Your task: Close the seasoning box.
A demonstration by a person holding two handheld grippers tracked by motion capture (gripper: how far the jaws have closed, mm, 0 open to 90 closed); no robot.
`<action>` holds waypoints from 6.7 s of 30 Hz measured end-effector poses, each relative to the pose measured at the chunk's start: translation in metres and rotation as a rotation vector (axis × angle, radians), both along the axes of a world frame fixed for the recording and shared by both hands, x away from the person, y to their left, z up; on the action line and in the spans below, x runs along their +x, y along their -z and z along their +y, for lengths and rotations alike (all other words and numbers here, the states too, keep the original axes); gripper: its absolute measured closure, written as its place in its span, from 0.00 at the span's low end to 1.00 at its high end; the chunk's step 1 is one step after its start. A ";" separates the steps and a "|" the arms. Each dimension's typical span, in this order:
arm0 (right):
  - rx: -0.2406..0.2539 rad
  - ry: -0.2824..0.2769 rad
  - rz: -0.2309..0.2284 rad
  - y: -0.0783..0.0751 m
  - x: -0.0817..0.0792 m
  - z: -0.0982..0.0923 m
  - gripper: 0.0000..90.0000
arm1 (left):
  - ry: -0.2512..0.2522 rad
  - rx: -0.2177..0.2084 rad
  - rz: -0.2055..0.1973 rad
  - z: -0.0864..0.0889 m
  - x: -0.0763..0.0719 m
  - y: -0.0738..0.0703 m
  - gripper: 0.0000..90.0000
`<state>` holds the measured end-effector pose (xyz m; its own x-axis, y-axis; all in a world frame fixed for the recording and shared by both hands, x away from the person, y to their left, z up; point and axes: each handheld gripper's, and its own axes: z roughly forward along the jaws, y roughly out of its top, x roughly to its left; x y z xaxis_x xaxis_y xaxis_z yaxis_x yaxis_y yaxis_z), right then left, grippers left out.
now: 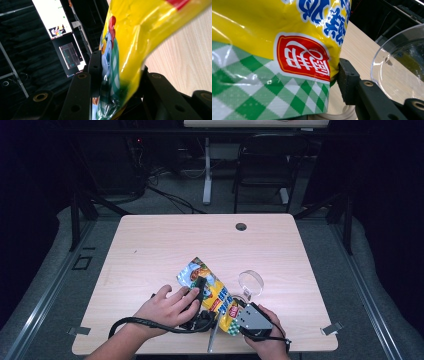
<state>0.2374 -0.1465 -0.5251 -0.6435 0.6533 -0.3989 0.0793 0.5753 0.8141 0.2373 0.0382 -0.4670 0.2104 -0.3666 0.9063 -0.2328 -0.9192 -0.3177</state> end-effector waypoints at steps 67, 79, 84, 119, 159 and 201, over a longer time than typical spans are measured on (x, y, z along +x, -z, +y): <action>0.062 -0.007 0.061 -0.003 0.002 0.001 0.79 | 0.005 0.052 -0.002 -0.005 -0.005 -0.009 0.82; 0.060 -0.002 0.066 -0.003 0.002 0.000 0.79 | 0.001 0.052 0.011 -0.006 -0.006 -0.009 0.84; 0.059 -0.002 0.067 -0.003 0.002 0.000 0.79 | 0.010 0.066 0.002 -0.007 -0.006 -0.009 0.85; 0.067 0.002 0.071 -0.003 0.002 -0.002 0.79 | 0.012 0.077 0.010 -0.012 -0.008 -0.013 0.87; 0.071 -0.001 0.073 -0.004 0.002 -0.002 0.79 | 0.011 0.089 0.017 -0.015 -0.008 -0.017 0.88; 0.074 -0.006 0.068 -0.004 0.002 -0.002 0.79 | 0.019 0.110 0.008 -0.019 -0.009 -0.021 0.89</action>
<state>0.2392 -0.1484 -0.5210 -0.6712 0.6757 -0.3048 0.1329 0.5142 0.8473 0.2280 0.0196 -0.4464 0.2099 -0.4673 0.8588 -0.2528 -0.8744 -0.4140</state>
